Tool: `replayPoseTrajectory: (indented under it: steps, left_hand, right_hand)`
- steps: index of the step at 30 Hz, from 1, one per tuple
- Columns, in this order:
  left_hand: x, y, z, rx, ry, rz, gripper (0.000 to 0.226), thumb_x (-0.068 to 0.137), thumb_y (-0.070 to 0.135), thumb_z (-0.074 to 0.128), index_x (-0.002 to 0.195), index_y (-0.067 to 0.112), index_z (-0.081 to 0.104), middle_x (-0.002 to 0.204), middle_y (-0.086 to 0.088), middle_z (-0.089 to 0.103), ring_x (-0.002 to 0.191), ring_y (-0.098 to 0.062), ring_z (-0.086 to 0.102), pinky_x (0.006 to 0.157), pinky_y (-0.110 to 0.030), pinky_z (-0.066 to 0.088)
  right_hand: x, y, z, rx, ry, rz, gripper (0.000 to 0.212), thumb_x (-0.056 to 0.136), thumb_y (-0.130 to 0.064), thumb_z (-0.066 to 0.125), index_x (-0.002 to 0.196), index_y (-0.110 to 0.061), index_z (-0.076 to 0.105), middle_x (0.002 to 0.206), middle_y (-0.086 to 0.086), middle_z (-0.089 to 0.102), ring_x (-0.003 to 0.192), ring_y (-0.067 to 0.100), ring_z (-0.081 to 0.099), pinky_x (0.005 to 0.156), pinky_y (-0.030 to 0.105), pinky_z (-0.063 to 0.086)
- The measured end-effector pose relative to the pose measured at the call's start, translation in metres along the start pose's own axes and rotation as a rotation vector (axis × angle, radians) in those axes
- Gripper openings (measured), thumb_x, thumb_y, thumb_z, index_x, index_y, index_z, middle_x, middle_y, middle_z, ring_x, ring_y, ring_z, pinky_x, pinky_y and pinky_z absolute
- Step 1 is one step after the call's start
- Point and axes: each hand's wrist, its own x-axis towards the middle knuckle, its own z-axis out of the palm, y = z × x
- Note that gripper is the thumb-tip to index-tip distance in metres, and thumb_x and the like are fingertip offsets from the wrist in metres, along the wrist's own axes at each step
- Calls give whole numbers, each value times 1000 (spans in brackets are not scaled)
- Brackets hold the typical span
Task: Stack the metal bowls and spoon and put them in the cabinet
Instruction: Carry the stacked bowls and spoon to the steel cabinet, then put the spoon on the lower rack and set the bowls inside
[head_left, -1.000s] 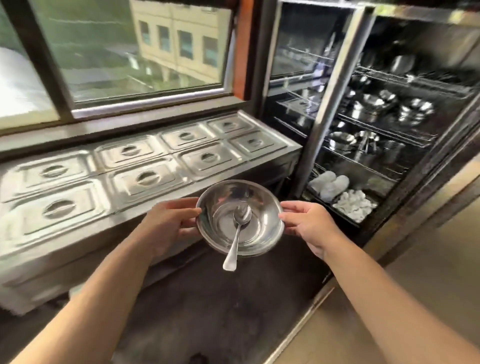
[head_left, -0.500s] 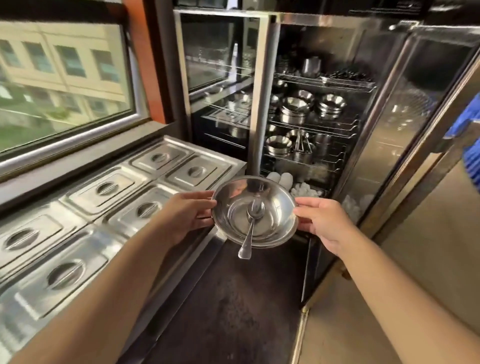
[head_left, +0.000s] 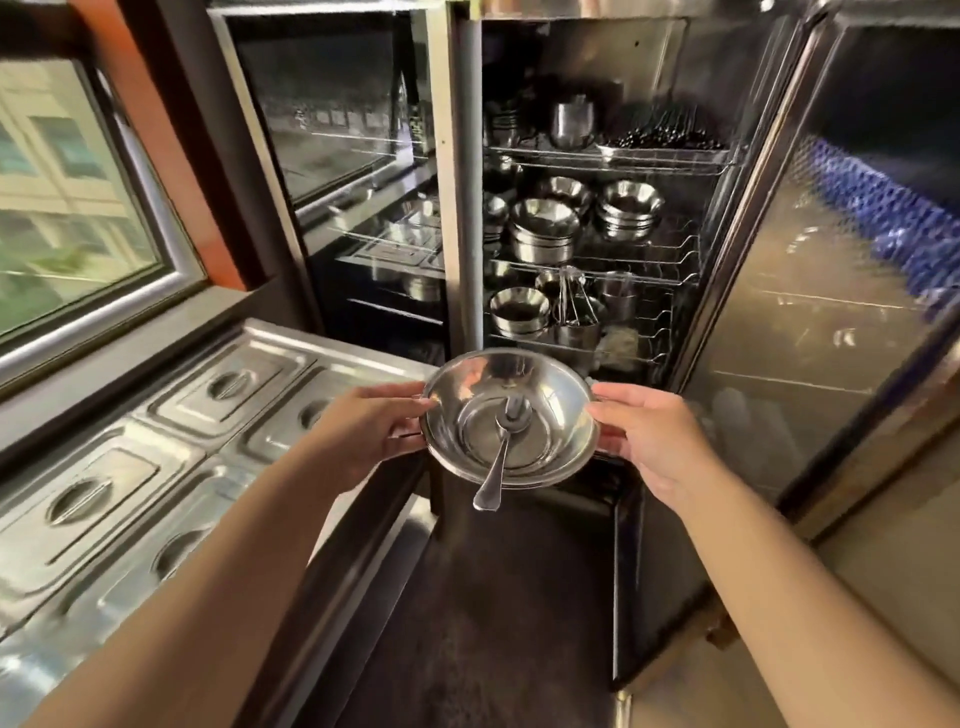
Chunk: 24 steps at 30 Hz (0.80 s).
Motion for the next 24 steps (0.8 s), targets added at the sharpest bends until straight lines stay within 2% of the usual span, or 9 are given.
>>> replayPoseTrajectory:
  steps: [5, 10, 12, 16, 21, 24]
  left_hand:
    - [88, 25, 25, 40, -15, 47, 25, 87, 3, 69, 109, 11, 77, 107, -16, 76, 86, -20, 72, 75, -35, 60]
    - [172, 40, 63, 1, 9, 4, 24, 87, 0, 70, 108, 8, 76, 105, -16, 77, 83, -20, 73, 73, -35, 61]
    - [206, 48, 78, -12, 5, -4, 28, 86, -2, 70, 113, 4, 72, 105, -19, 76, 83, -23, 73, 70, -34, 61]
    - [274, 65, 107, -12, -26, -1, 30, 85, -2, 71, 114, 4, 70, 109, -23, 74, 95, -31, 71, 73, -37, 61]
    - [371, 82, 144, 16, -131, -22, 31, 87, -4, 66, 118, 3, 68, 101, -19, 76, 86, -26, 73, 68, -33, 61]
    - [429, 94, 165, 30, -174, -42, 32, 87, -4, 66, 119, 2, 67, 100, -19, 76, 87, -27, 72, 70, -34, 63]
  right_hand:
    - [83, -25, -13, -43, -12, -4, 26, 89, 1, 73, 112, -10, 72, 87, 9, 80, 67, 17, 73, 59, 25, 58]
    - [154, -45, -32, 17, 100, 7, 27, 86, 1, 75, 111, -9, 73, 89, 14, 79, 67, 19, 73, 57, 26, 56]
    - [180, -50, -39, 56, 152, 1, 25, 84, 1, 75, 107, -9, 75, 85, 12, 79, 69, 20, 74, 61, 28, 56]
    - [229, -55, -55, 82, 264, 4, 22, 82, -1, 77, 98, -17, 76, 92, 13, 79, 84, 28, 75, 78, 38, 60]
    - [296, -64, -72, 135, 370, 10, 23, 82, 4, 76, 101, -11, 75, 86, 13, 79, 72, 22, 74, 63, 29, 57]
    - [346, -76, -80, 138, 450, 20, 26, 83, 6, 75, 105, -8, 73, 94, 19, 77, 80, 28, 73, 70, 33, 58]
